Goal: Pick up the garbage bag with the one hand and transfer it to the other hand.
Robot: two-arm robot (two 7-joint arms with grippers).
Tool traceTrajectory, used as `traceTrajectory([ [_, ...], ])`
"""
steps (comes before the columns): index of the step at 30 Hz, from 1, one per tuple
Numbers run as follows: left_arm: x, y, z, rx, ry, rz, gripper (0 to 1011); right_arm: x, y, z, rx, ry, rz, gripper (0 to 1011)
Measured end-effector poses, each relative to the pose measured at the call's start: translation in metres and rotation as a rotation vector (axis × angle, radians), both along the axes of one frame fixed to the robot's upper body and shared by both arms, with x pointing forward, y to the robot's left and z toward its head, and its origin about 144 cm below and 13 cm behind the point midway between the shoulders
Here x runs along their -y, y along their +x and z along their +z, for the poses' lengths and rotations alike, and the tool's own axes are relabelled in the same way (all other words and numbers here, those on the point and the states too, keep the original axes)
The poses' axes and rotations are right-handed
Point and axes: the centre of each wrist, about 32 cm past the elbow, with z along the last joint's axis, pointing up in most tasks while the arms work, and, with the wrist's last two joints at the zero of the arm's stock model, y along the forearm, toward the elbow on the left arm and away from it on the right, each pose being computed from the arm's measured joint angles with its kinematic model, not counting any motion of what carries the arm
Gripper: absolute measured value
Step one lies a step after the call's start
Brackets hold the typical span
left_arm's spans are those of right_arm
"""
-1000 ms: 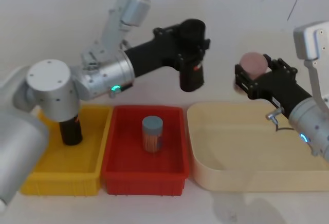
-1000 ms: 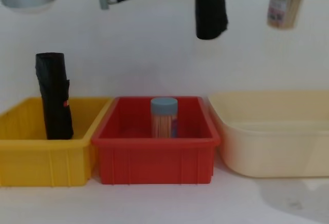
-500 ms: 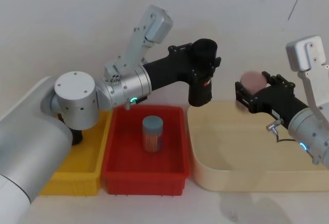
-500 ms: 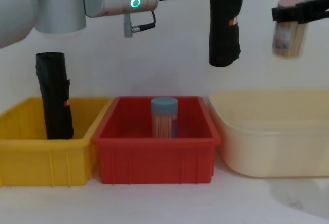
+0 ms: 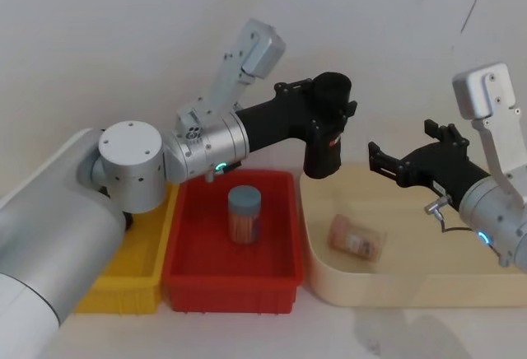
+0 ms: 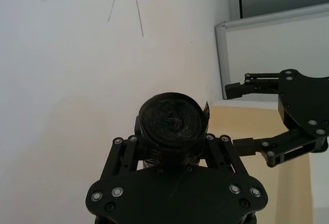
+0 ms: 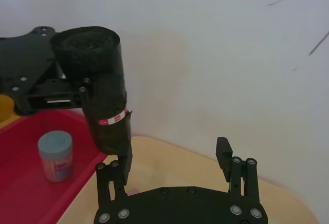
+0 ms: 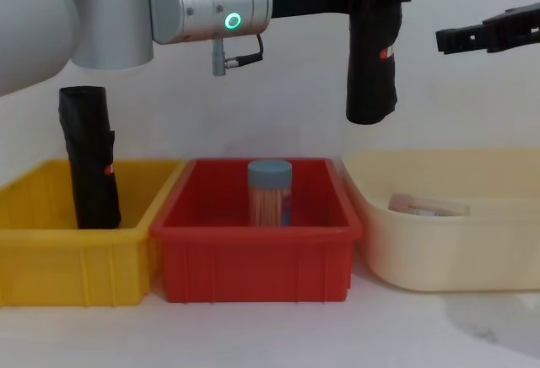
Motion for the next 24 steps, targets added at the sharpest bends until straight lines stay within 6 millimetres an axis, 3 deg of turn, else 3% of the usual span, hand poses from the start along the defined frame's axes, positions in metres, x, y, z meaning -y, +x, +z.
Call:
traceTrajectory([
  [24, 0.002, 0.001, -0.003, -0.007, 0.006, 0.003, 517, -0.010, -0.003, -0.008, -0.064, 0.046, 0.209, 1004],
])
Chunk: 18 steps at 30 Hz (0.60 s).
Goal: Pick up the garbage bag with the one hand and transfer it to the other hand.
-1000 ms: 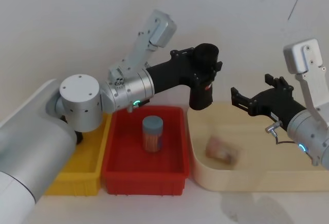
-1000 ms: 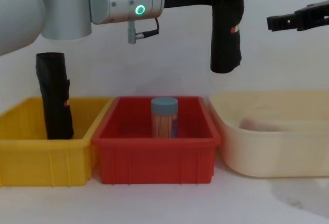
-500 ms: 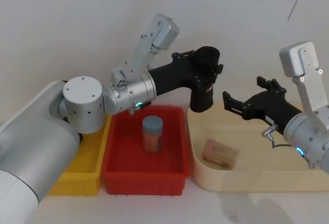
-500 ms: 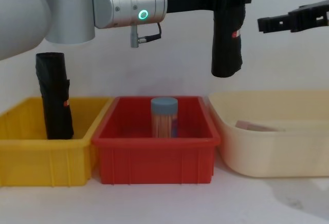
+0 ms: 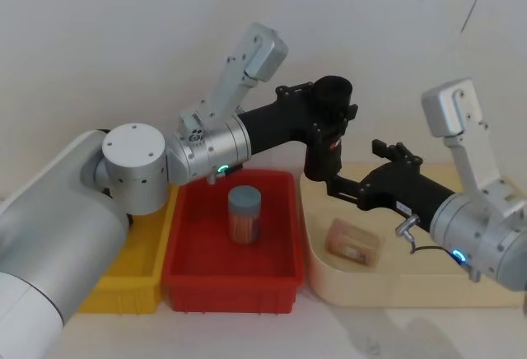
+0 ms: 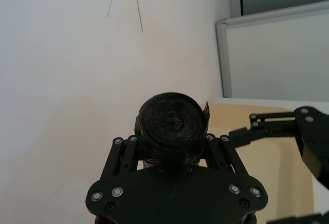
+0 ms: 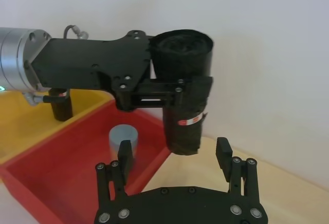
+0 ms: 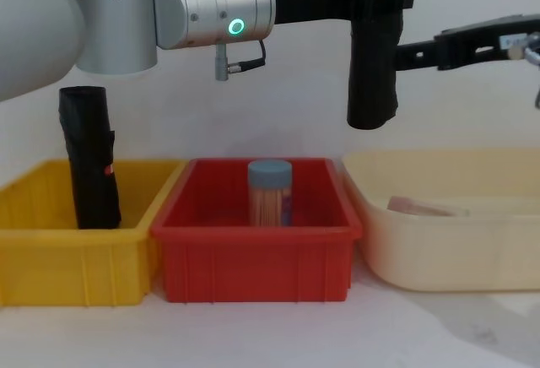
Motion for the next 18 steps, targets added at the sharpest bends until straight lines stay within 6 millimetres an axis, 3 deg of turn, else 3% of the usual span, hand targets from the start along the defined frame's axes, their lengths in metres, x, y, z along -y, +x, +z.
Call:
traceTrajectory([
  [18, 0.001, 0.000, 0.000, -0.001, 0.001, 0.000, 517, -0.033, 0.021, -0.014, -0.026, 0.046, -0.094, 1004],
])
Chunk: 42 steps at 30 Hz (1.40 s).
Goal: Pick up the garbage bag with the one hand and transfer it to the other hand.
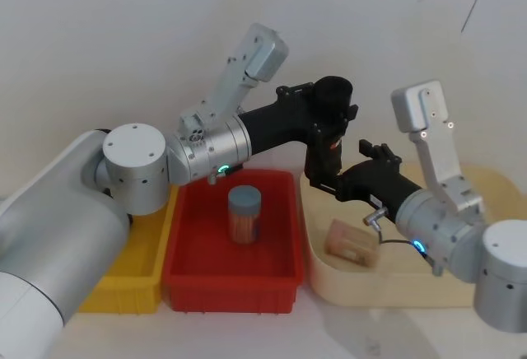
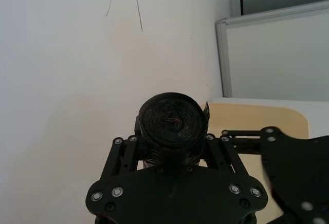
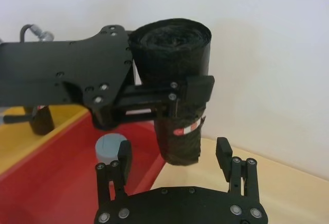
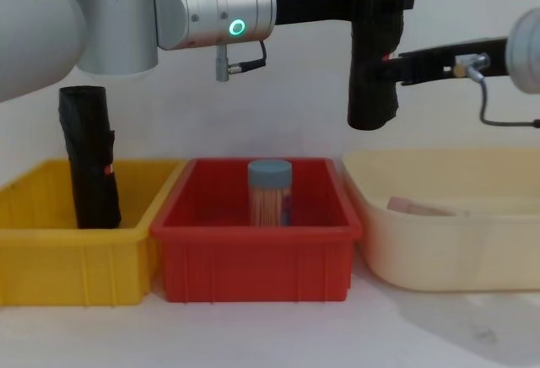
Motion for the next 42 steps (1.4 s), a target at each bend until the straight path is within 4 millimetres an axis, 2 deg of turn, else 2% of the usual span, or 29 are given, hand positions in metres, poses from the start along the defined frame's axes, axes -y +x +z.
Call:
traceTrajectory([
  [12, 0.000, 0.000, 0.000, 0.000, 0.000, 0.000, 517, -0.026, 0.014, -0.006, 0.012, 0.025, -0.057, 1004],
  [28, 0.000, 0.000, 0.000, 0.000, 0.000, 0.000, 517, -0.050, 0.040, -0.015, 0.051, 0.024, -0.163, 999],
  [35, 0.000, 0.000, 0.000, 0.000, 0.000, 0.000, 517, -0.055, 0.046, -0.017, 0.060, 0.021, -0.182, 859],
  [36, 0.000, 0.000, 0.000, 0.000, 0.000, 0.001, 517, -0.056, 0.046, -0.017, 0.061, 0.021, -0.186, 806],
  [42, 0.000, 0.000, 0.000, 0.000, 0.000, 0.001, 517, -0.059, 0.049, -0.018, 0.064, 0.019, -0.194, 636],
])
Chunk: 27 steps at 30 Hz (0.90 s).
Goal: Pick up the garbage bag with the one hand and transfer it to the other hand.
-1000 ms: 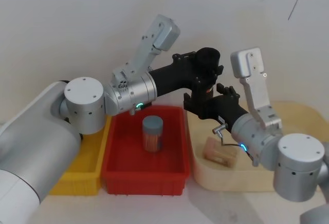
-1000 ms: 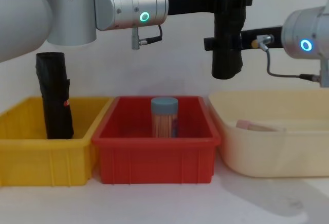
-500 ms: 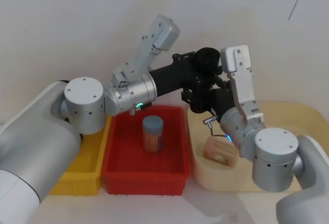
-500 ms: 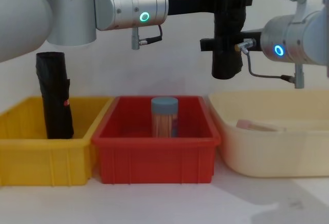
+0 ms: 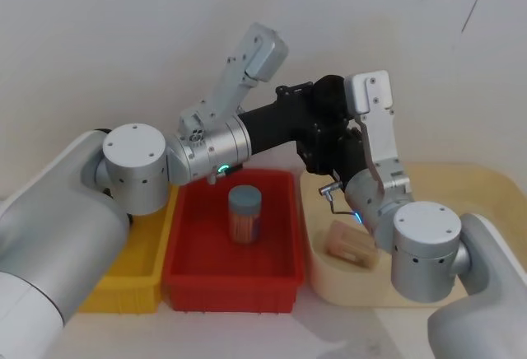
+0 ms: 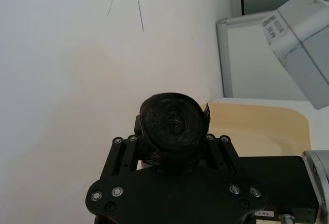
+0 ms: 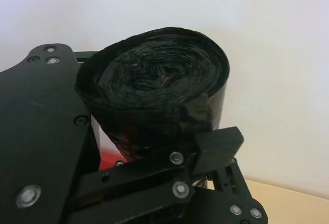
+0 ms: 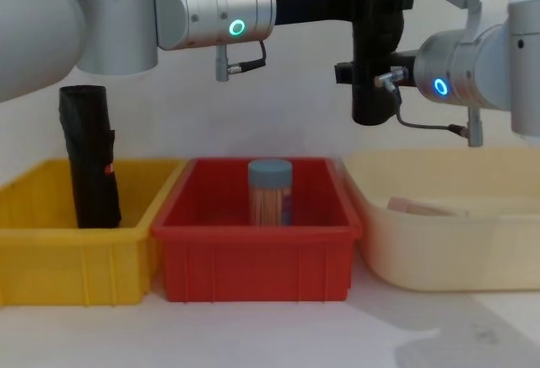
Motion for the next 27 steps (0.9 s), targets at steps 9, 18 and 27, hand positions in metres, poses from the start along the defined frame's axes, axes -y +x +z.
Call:
traceTrajectory([
  [9, 0.0000, 0.0000, 0.0000, 0.000, 0.000, 0.000, 517, -0.0021, 0.0020, -0.0006, 0.004, -0.001, -0.006, 538],
  [18, 0.0001, 0.0000, 0.0000, 0.000, 0.000, -0.001, 597, -0.0031, 0.0032, -0.0013, 0.004, -0.002, -0.010, 537],
  [27, 0.0001, 0.0000, 0.0000, 0.000, 0.000, -0.001, 833, -0.0031, 0.0036, -0.0012, 0.005, -0.001, -0.012, 536],
])
